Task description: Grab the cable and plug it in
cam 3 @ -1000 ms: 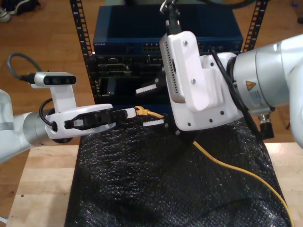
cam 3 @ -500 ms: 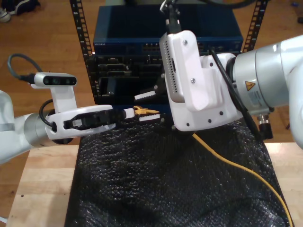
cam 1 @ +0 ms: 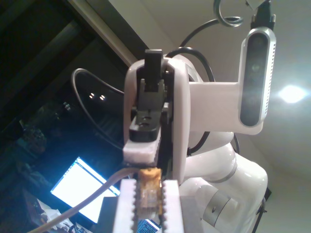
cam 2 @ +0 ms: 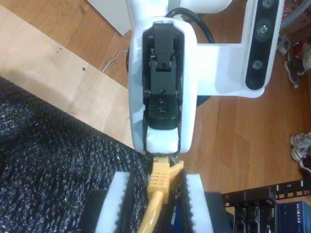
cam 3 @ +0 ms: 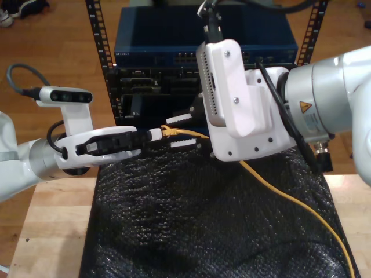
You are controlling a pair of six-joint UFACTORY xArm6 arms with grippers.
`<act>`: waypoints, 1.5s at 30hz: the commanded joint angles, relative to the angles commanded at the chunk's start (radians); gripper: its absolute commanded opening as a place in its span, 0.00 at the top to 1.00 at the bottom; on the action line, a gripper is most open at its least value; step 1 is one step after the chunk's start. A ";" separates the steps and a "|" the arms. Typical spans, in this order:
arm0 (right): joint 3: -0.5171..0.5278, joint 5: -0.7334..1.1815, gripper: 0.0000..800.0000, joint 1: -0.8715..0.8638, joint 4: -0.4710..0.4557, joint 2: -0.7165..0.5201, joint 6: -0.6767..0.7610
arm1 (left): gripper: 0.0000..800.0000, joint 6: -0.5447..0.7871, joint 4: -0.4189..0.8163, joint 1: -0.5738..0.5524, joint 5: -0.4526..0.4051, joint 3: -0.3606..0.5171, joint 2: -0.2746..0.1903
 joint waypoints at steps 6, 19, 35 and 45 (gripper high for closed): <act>0.000 0.000 0.69 0.002 0.000 0.000 0.000 | 0.99 -0.003 0.002 0.000 0.000 0.002 0.003; 0.000 0.002 0.61 0.017 0.000 0.000 -0.002 | 0.99 -0.032 0.000 0.000 0.002 0.003 0.005; 0.000 -0.002 0.75 0.017 0.028 0.000 -0.002 | 0.99 -0.034 0.002 -0.002 0.011 0.005 0.009; 0.000 -0.002 0.87 0.017 0.034 0.000 -0.002 | 0.99 -0.034 0.002 -0.002 0.012 0.005 0.009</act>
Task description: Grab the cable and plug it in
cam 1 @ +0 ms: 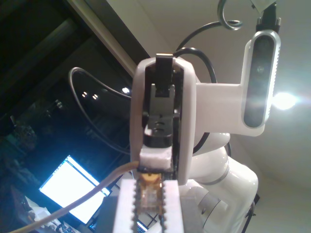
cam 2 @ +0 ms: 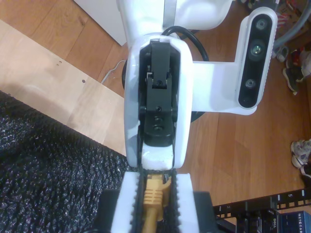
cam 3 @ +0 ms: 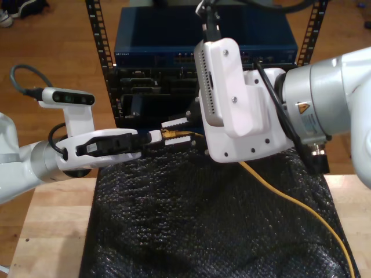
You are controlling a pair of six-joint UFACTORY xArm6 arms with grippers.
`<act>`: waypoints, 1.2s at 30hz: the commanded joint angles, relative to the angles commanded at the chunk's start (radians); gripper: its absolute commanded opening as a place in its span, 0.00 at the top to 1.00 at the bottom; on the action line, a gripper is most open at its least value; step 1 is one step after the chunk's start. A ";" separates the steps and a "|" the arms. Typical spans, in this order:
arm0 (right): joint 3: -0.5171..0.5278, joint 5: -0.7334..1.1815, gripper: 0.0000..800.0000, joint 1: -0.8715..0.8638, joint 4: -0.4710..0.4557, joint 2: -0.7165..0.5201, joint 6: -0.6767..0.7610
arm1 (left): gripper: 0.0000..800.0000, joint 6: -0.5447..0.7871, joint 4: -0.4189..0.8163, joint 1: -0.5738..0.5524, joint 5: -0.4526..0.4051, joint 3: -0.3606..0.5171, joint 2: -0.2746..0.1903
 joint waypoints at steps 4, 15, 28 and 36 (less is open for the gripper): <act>0.002 -0.012 0.94 -0.002 0.000 0.000 0.002 | 0.98 0.000 0.000 0.000 0.002 0.000 0.000; 0.003 -0.012 1.00 0.000 0.000 -0.002 0.002 | 0.53 -0.003 -0.002 0.000 0.018 -0.002 0.011; 0.000 -0.014 1.00 -0.002 0.005 0.000 0.012 | 0.12 0.000 -0.002 0.000 0.006 -0.003 0.011; -0.028 -0.014 1.00 -0.043 0.012 0.028 0.087 | 0.01 0.002 0.000 0.003 -0.002 -0.009 0.008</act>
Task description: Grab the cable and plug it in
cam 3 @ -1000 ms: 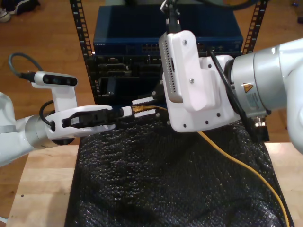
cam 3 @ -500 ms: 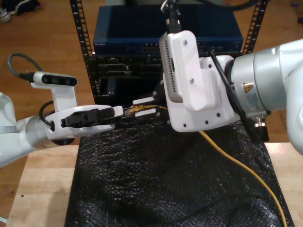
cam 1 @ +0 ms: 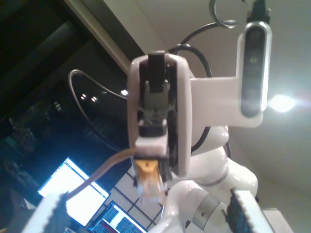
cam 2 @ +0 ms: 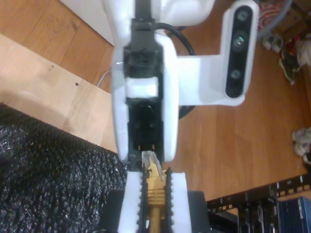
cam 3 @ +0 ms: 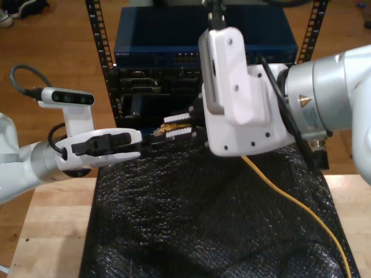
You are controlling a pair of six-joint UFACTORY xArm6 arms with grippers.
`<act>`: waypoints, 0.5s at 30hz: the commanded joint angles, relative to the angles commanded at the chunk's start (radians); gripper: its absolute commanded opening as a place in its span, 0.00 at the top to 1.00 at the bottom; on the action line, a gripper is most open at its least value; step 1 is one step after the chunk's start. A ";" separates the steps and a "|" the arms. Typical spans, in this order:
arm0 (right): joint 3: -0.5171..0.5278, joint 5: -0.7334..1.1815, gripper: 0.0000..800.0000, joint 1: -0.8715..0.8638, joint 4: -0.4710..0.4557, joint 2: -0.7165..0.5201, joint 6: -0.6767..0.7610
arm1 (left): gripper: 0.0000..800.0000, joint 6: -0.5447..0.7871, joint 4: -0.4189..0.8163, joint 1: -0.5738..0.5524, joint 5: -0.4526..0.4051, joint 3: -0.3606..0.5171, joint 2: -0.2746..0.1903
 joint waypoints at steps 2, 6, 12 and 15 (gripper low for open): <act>-0.003 0.000 1.00 -0.025 0.000 0.006 0.018 | 0.01 0.002 0.002 0.002 -0.021 -0.003 -0.003; -0.014 0.005 1.00 -0.075 -0.002 0.015 0.074 | 0.01 0.003 0.003 0.023 -0.104 -0.006 -0.006; -0.018 0.009 1.00 -0.152 -0.003 0.040 0.126 | 0.01 0.003 0.009 0.035 -0.186 -0.032 -0.058; -0.020 0.011 1.00 -0.181 -0.005 0.041 0.150 | 0.01 0.003 0.046 0.046 -0.216 -0.046 -0.083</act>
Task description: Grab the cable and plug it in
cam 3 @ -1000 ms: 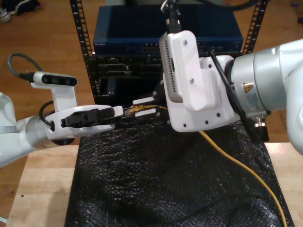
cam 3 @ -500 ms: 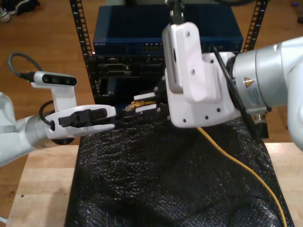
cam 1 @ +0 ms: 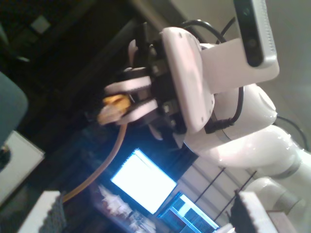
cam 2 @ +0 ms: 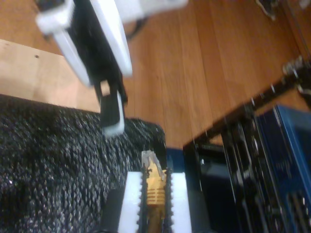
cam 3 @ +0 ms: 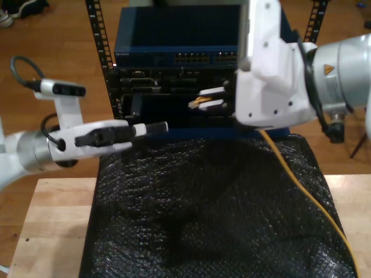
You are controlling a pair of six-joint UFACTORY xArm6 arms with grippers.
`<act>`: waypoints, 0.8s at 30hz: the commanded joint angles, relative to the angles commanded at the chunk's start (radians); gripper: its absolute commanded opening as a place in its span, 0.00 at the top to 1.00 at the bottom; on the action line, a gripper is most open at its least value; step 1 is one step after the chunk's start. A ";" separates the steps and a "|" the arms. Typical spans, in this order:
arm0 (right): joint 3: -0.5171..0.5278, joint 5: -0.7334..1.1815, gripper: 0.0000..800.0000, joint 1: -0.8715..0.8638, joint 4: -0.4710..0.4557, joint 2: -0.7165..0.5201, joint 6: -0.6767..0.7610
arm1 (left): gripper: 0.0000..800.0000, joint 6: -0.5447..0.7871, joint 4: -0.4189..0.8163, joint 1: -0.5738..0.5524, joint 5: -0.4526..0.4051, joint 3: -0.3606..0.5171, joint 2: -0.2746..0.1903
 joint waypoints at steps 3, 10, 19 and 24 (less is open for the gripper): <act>0.002 0.005 1.00 -0.020 -0.005 0.011 0.029 | 0.01 0.002 0.064 0.021 -0.046 -0.029 -0.009; 0.002 0.097 1.00 -0.114 -0.029 0.020 0.110 | 0.01 0.008 0.255 0.031 -0.173 -0.078 -0.054; -0.002 0.230 1.00 -0.221 -0.064 0.054 0.160 | 0.00 0.046 0.456 0.034 -0.261 -0.133 -0.112; 0.000 0.264 1.00 -0.253 -0.086 0.061 0.173 | 0.00 0.063 0.563 0.063 -0.262 -0.160 -0.147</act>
